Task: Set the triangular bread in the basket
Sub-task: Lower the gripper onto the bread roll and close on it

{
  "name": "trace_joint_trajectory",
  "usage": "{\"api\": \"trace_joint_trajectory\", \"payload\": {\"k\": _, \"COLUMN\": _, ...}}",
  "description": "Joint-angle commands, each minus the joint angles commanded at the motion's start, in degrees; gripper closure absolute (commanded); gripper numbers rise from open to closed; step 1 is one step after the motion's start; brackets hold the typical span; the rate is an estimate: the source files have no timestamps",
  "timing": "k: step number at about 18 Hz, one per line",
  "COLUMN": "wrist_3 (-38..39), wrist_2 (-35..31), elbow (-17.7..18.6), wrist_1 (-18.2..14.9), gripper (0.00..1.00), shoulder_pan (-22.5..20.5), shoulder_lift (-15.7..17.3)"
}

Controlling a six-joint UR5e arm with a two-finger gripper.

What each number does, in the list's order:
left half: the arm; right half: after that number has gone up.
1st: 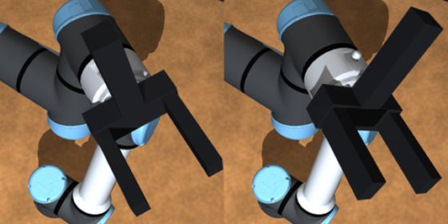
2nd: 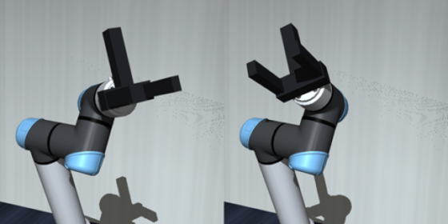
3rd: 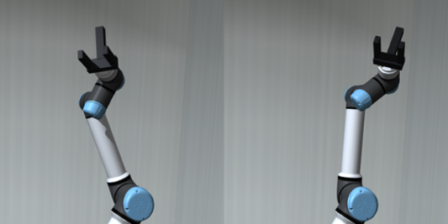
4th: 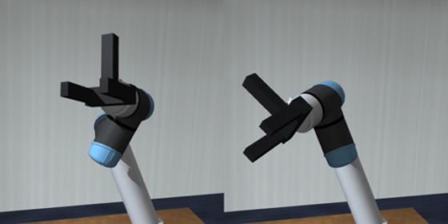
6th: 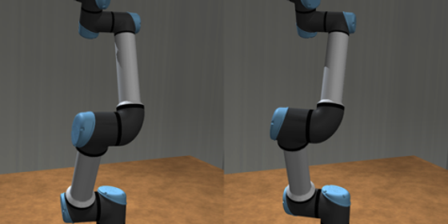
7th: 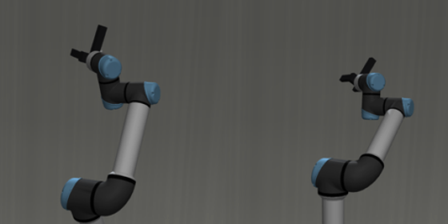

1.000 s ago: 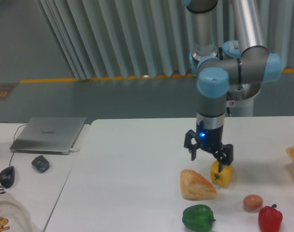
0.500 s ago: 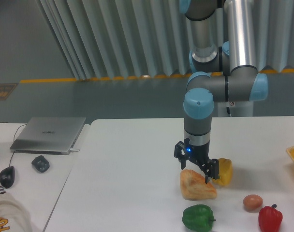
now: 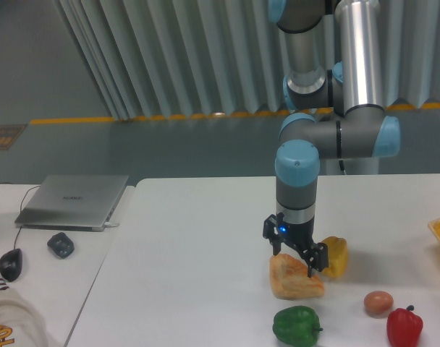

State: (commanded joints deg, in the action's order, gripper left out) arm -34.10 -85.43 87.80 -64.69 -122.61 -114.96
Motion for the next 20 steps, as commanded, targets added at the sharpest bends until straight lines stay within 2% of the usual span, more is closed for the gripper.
{"api": "trace_joint_trajectory", "payload": {"k": 18, "wrist_3": 0.0, "wrist_2": -0.5, "elbow": -0.7, "wrist_1": 0.1, "gripper": 0.00, "shoulder_pan": 1.7, "shoulder_lift": -2.6}}
{"api": "trace_joint_trajectory", "payload": {"k": 19, "wrist_3": -0.1, "wrist_2": -0.9, "elbow": -0.8, "wrist_1": 0.0, "gripper": 0.12, "shoulder_pan": 1.7, "shoulder_lift": -2.6}}
{"api": "trace_joint_trajectory", "payload": {"k": 20, "wrist_3": 0.0, "wrist_2": -1.0, "elbow": -0.8, "wrist_1": 0.1, "gripper": 0.18, "shoulder_pan": 1.7, "shoulder_lift": -2.6}}
